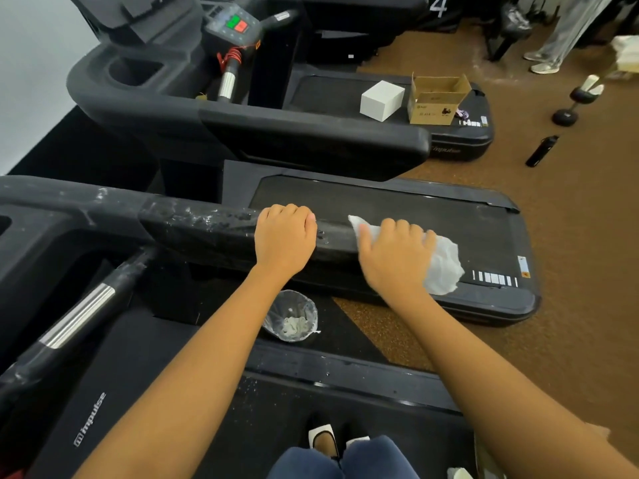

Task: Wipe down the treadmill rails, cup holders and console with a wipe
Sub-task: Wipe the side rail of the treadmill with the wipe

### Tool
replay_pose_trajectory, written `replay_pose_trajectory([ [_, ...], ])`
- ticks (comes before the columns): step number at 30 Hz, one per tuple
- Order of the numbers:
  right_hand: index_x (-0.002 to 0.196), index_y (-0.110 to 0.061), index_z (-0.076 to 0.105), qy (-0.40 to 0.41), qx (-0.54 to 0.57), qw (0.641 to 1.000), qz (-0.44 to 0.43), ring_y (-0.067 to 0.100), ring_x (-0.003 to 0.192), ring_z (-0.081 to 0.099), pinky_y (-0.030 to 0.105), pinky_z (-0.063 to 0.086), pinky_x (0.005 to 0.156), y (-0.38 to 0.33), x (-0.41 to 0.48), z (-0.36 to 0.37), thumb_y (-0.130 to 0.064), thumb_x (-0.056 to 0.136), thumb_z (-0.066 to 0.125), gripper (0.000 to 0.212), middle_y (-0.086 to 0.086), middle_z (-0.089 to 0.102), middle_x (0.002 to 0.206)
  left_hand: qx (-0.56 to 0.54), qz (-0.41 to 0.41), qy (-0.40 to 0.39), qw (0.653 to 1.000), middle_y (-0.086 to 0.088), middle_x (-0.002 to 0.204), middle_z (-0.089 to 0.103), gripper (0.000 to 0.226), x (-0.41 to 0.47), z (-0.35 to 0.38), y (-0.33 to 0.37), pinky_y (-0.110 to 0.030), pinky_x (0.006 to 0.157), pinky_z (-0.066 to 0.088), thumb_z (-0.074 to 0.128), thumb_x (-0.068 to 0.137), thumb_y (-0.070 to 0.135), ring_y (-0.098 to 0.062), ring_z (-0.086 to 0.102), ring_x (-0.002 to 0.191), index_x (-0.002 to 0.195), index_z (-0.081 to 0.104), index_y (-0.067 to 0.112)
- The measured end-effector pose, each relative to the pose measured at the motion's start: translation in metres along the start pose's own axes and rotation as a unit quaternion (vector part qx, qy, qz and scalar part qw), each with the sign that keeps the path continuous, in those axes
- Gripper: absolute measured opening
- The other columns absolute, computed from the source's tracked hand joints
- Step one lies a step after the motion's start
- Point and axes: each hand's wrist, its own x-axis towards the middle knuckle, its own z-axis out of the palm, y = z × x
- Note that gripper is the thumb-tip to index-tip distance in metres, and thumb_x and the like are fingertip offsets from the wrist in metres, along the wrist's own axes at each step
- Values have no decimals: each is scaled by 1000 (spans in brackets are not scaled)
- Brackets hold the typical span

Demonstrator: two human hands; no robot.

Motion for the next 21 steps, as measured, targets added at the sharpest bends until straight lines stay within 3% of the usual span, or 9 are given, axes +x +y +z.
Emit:
replay_pose_trajectory([
  [5,86,-13,61,-53,20,992,-111,28,77,59,41,40,77,-50,9,3,-49,99,26,52,5,65,82,20,17,-30,999,1,64,50,37,12,-4,-3,-33,62,29,33,97,24,-21,47,69,65,48,17],
  [8,95,-15,60,-20,28,986,-161,26,82,59,38,40,77,-13,0,2,-49,98,27,47,3,64,87,12,6,-27,1000,2,64,53,43,13,-1,-6,-34,61,35,31,100,27,-21,51,69,72,61,14],
  [12,105,-17,59,17,13,997,-80,25,94,56,39,37,85,45,-11,-3,-50,97,28,47,1,63,97,-7,18,-29,999,0,66,62,51,11,0,-9,-36,65,45,25,99,30,-20,54,69,83,71,14],
  [16,88,-11,63,6,7,1000,15,33,88,57,47,37,92,1,-4,3,-43,94,24,51,8,65,87,-2,23,-23,999,0,70,64,57,11,2,-10,-34,63,42,18,96,34,-19,53,70,83,71,15],
  [18,78,-12,60,-44,11,998,-33,33,78,59,43,39,80,-32,6,3,-40,94,20,52,7,63,78,-1,24,-17,1000,0,68,61,51,11,4,-10,-33,62,37,23,98,31,-18,50,69,80,68,14],
  [21,74,-14,52,-59,28,991,-119,29,69,57,36,35,66,-40,18,4,-40,99,27,43,4,58,72,0,32,-7,999,1,66,57,45,10,5,-11,-31,62,31,27,99,29,-16,46,65,76,63,14],
])
